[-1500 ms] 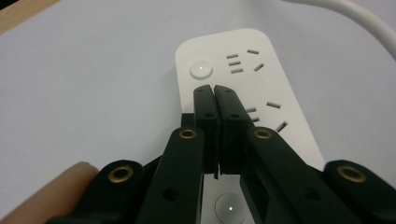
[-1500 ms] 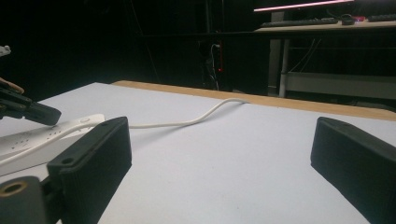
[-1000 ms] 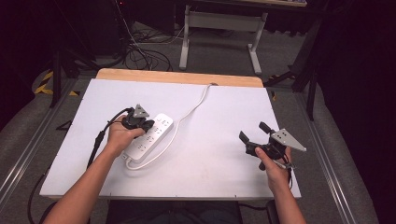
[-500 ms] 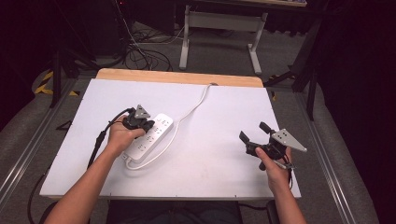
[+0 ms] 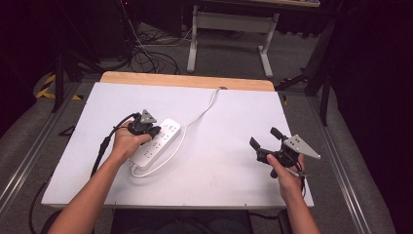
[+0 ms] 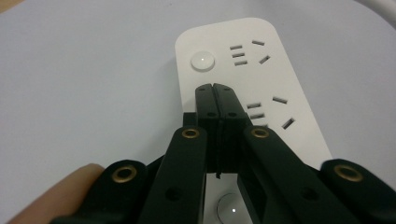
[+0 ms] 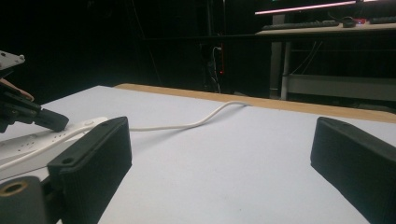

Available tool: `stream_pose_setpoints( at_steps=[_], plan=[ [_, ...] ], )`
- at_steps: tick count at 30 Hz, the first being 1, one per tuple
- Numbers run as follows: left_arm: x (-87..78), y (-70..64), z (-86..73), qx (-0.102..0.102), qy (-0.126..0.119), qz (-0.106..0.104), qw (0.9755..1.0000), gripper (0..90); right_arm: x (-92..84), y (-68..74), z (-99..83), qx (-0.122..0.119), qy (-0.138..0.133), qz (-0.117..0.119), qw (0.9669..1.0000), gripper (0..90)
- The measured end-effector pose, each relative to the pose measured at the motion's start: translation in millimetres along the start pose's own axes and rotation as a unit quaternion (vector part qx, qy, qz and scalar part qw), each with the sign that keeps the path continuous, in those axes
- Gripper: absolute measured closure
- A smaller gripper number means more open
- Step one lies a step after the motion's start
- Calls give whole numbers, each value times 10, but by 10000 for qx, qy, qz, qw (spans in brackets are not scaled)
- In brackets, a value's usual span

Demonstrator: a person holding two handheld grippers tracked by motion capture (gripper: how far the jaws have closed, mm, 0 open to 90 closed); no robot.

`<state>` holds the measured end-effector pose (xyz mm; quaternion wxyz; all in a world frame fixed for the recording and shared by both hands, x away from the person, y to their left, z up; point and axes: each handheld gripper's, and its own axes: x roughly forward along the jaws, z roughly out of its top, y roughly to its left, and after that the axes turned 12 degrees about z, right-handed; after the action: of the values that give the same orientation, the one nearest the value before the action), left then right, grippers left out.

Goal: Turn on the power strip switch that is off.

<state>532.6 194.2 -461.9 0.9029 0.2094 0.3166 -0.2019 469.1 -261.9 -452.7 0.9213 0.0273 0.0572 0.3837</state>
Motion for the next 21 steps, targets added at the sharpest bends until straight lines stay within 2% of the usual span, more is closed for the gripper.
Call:
stream_pose_setpoints(
  at_steps=[3, 11, 21],
  plan=[
    [10, -4, 1, 5, -12, 57, 10000, 900, -5, 0, 1, -7, -14, 0, 10000, 57],
    [16, 25, -11, -110, -9, -114, 9999, 900, -3, 3, 0, -3, -1, -1, 10000, 58],
    [13, 31, -14, -152, -1, -109, 9998, 900, -13, 28, 13, -10, -17, 1, 10000, 59]
  ],
)
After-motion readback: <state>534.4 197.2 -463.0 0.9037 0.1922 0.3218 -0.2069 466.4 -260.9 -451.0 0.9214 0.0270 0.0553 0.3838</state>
